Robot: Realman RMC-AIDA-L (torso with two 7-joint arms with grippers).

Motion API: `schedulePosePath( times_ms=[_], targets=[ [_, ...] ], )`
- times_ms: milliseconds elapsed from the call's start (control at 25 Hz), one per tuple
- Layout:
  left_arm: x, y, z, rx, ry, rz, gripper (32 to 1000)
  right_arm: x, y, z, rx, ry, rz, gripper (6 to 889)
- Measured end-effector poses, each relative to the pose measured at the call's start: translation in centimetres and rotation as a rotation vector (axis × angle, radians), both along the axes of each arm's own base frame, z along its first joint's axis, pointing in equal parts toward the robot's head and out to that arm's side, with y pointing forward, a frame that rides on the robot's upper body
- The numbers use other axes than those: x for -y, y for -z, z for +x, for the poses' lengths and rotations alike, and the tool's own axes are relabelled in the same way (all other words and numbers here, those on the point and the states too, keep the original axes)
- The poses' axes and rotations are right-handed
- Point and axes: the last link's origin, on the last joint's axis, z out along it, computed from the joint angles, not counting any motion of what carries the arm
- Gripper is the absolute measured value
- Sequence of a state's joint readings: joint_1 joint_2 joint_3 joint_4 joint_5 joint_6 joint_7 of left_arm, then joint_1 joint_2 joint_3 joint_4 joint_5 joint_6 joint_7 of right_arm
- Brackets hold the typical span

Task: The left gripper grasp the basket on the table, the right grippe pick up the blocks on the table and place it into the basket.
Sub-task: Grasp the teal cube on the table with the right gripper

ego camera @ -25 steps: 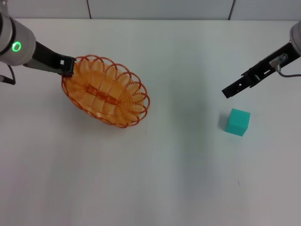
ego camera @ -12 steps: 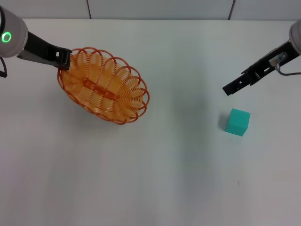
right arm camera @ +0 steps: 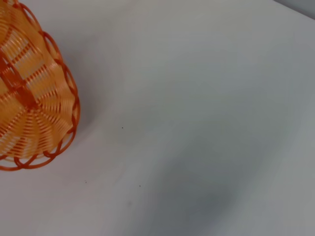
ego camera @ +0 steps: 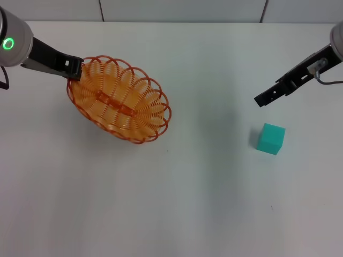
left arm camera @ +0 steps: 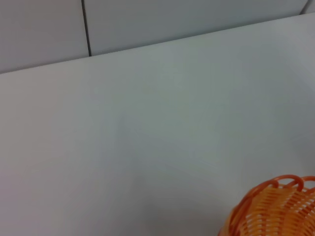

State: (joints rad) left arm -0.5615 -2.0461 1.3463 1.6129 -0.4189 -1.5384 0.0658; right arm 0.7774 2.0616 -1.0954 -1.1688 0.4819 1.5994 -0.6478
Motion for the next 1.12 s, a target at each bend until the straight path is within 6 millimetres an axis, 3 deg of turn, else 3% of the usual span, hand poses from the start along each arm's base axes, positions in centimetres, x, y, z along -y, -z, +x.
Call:
schedulePosePath(
  times_ms=[240, 640, 1120],
  targets=[
    [0.0, 0.2, 0.3, -0.001, 0.009, -0.008, 84, 0.3, 0.2, 1.1, 0.012, -0.020, -0.007, 848],
    [0.3, 0.3, 0.6, -0.006, 0.022, -0.012, 84, 0.4, 2.1, 4.2, 0.146, -0.051, -0.042, 848],
    [0.4, 0.6, 0.6, -0.013, 0.024, -0.025, 84, 0.8, 4.1, 5.5, 0.185, -0.102, -0.085, 848]
  ],
)
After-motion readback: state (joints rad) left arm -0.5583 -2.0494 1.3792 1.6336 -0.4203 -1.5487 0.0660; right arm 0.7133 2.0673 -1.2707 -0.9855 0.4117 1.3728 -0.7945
